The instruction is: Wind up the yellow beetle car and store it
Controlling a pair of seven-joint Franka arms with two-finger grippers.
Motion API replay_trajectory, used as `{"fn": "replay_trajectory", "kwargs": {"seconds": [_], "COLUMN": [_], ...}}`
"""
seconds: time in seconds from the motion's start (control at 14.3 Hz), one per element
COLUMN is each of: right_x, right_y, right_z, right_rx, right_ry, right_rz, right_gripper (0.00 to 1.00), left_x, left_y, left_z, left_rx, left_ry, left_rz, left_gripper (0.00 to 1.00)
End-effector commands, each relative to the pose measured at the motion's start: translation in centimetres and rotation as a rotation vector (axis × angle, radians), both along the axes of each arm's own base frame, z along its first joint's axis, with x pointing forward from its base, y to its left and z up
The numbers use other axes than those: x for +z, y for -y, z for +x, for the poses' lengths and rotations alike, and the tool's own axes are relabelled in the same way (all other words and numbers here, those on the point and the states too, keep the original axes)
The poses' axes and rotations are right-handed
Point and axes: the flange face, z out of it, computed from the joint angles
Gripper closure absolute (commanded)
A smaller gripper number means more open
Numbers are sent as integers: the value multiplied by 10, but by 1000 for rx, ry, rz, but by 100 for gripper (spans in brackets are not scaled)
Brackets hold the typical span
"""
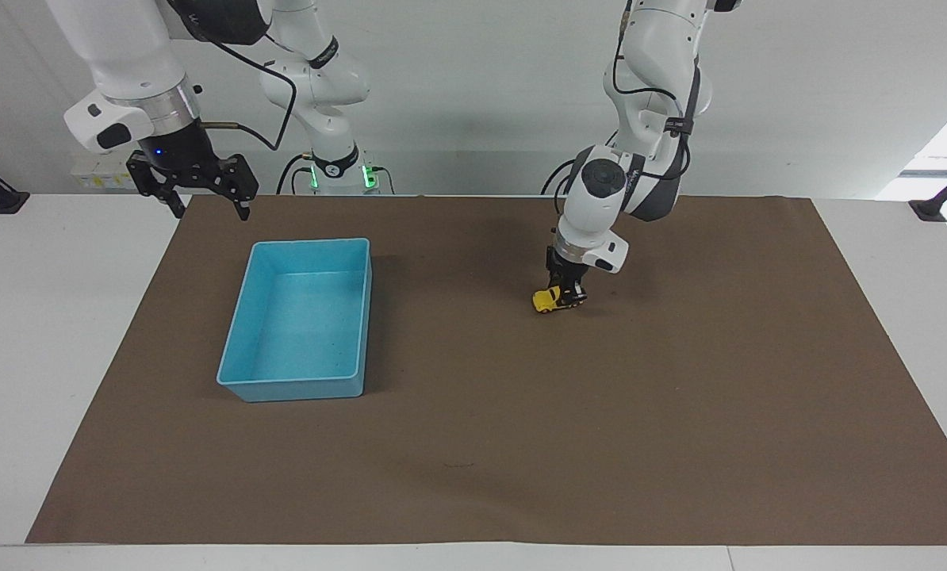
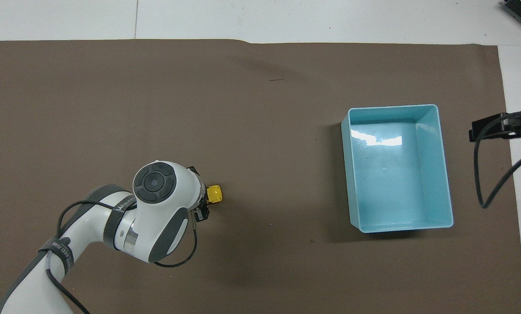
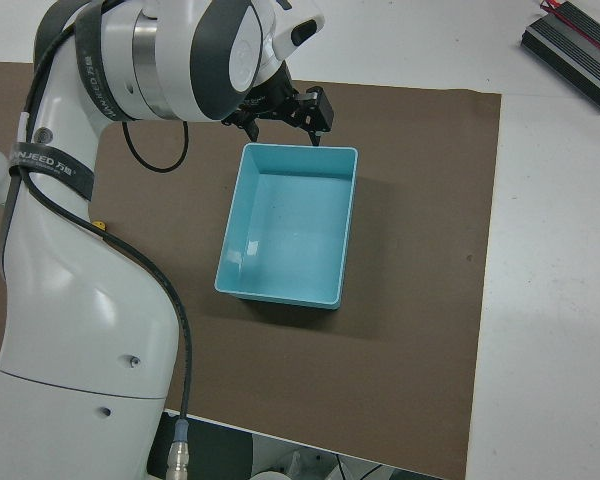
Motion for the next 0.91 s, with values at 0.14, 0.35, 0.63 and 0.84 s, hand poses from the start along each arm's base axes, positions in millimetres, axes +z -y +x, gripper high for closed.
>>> {"fn": "replay_trajectory", "kwargs": {"seconds": [0.14, 0.35, 0.63, 0.84], "right_x": [0, 0, 0, 0], "right_y": [3, 3, 3, 2], "right_z": [-4, -4, -4, -4], "right_rx": [20, 20, 20, 20], "right_ry": [-3, -3, -3, -3], "right_rz": [-5, -5, -5, -3], "right_gripper": [0, 0, 0, 0], "left_x": [-28, -30, -30, -30], "left_y": [-71, -93, -93, -95], "left_z": [11, 19, 20, 21], "left_rx": [-50, -17, -12, 15], "left_ry": [-27, -26, -25, -27], "left_rz": [8, 13, 13, 13], "left_gripper": [100, 100, 100, 100]}}
